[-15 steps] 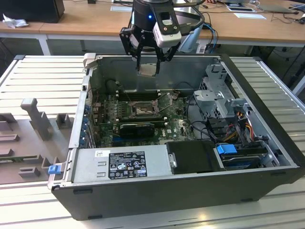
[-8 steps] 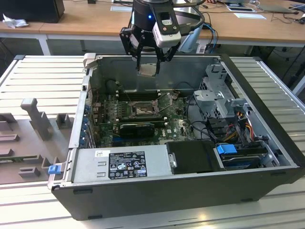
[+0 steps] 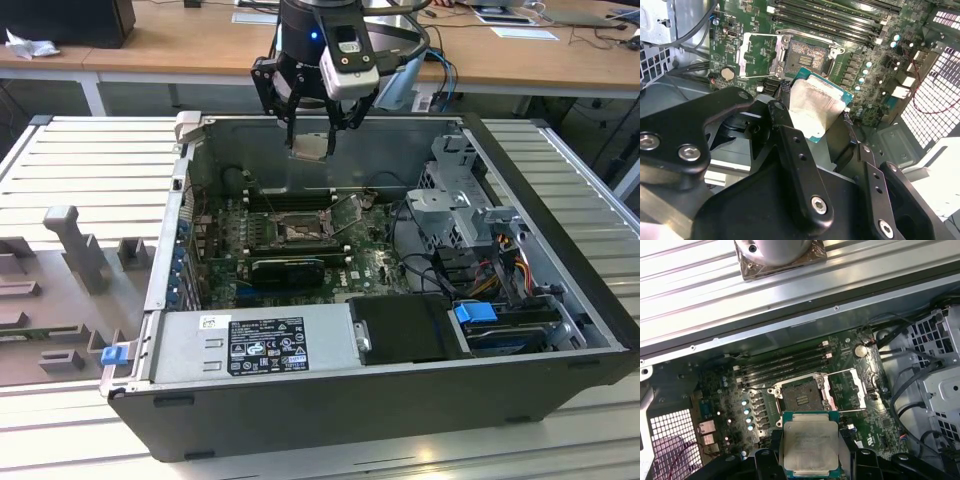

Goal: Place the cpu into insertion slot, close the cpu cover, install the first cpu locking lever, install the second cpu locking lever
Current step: 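Place the cpu into insertion slot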

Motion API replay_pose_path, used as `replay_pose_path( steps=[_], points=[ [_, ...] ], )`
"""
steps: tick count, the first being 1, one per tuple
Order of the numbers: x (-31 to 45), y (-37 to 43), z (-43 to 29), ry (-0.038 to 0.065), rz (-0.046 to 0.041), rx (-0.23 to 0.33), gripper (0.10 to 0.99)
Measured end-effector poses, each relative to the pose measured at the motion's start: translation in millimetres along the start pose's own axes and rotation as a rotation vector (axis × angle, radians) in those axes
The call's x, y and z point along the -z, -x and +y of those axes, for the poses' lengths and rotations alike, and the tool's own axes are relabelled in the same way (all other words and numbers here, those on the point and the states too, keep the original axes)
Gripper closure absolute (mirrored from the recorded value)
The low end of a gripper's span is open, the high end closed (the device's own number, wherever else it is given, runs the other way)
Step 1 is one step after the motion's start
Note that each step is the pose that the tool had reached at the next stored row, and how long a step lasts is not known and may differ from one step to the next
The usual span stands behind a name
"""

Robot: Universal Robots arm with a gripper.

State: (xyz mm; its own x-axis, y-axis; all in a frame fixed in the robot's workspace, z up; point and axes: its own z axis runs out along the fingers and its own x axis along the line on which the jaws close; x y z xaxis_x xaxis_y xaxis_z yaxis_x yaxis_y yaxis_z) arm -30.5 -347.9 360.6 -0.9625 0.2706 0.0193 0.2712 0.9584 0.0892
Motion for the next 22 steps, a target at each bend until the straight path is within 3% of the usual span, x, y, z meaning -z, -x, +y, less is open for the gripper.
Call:
replay_pose_path(
  steps=[22],
  points=[
    [-0.6,0.0,-0.1,0.001,-0.0028,-0.032,0.557]
  ],
)
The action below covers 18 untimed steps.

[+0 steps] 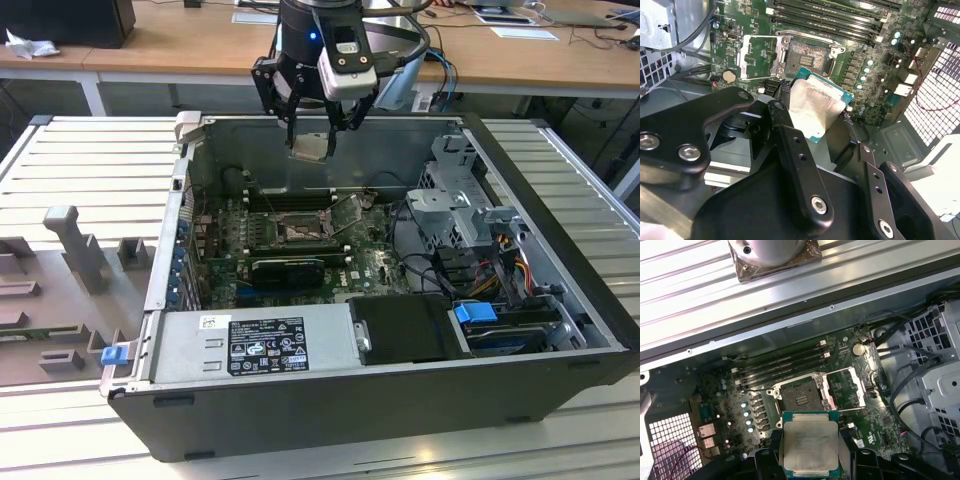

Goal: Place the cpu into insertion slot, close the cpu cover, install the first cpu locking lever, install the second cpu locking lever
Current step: 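Place the cpu into insertion slot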

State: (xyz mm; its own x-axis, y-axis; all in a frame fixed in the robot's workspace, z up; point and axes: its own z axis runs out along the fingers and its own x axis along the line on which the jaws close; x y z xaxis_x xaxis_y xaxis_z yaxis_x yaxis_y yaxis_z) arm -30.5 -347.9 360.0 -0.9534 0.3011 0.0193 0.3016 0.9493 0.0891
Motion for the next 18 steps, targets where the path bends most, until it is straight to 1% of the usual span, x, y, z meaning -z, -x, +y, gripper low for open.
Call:
replay_pose_path(
  steps=[4,10,18],
  points=[
    [-0.1,0.0,0.0,0.0,-0.0016,-0.017,0.557],
    [-0.5,0.0,0.0,0.001,-0.0062,-0.069,0.557],
    [-0.7,0.0,-0.1,0.002,-0.0098,-0.11,0.557]
  ],
)
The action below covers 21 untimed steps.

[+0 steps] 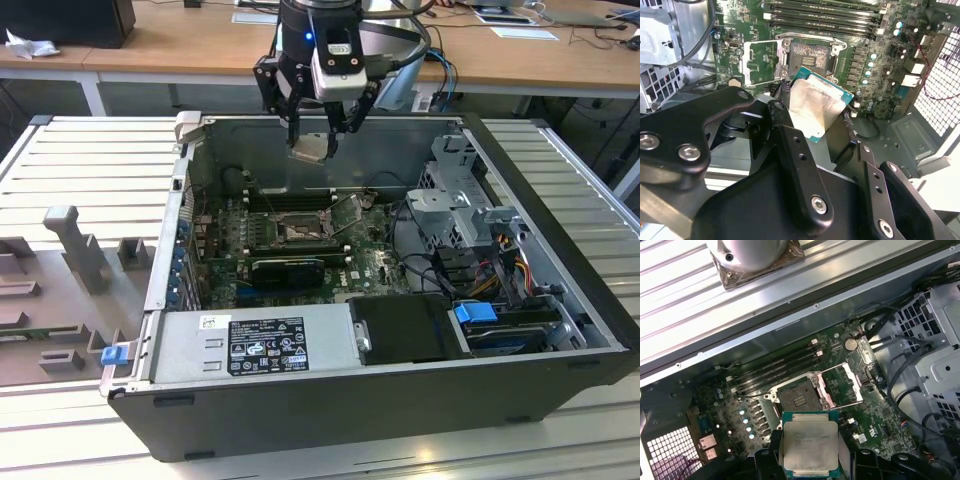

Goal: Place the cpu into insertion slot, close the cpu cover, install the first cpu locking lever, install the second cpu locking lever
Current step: 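Place the cpu into insertion slot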

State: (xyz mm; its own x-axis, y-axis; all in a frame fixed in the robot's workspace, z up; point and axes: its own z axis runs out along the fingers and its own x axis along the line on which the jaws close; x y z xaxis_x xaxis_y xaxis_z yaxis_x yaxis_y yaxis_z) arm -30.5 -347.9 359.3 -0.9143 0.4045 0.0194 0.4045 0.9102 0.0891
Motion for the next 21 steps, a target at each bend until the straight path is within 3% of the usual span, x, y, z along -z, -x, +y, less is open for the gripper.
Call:
replay_pose_path(
  steps=[21],
  points=[
    [-0.8,0.0,-0.1,0.002,-0.0085,-0.095,0.557]
  ],
)
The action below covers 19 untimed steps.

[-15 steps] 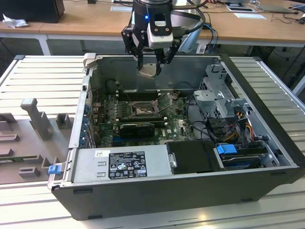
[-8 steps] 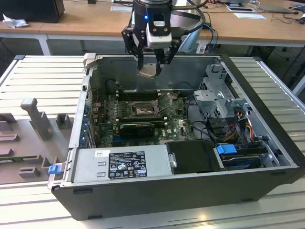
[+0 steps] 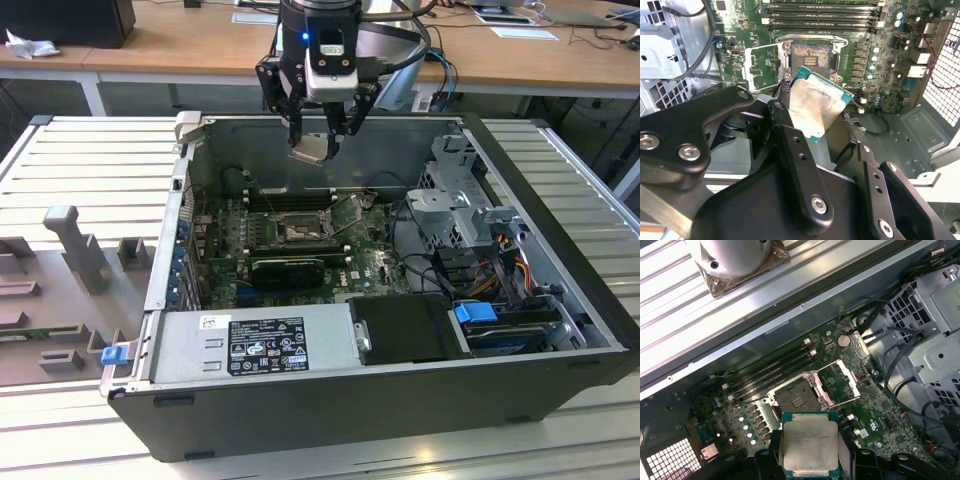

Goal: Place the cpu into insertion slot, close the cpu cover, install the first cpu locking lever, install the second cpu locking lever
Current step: 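Place the cpu into insertion slot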

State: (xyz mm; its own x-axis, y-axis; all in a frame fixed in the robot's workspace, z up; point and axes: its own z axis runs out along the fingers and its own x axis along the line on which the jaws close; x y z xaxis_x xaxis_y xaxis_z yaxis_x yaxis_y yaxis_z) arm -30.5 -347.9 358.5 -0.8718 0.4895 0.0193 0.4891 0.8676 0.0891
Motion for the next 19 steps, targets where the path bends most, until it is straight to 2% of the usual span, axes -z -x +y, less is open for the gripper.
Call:
replay_pose_path(
  steps=[19],
  points=[
    [-1.1,0.0,-0.1,0.002,-0.0076,-0.086,0.557]
  ],
)
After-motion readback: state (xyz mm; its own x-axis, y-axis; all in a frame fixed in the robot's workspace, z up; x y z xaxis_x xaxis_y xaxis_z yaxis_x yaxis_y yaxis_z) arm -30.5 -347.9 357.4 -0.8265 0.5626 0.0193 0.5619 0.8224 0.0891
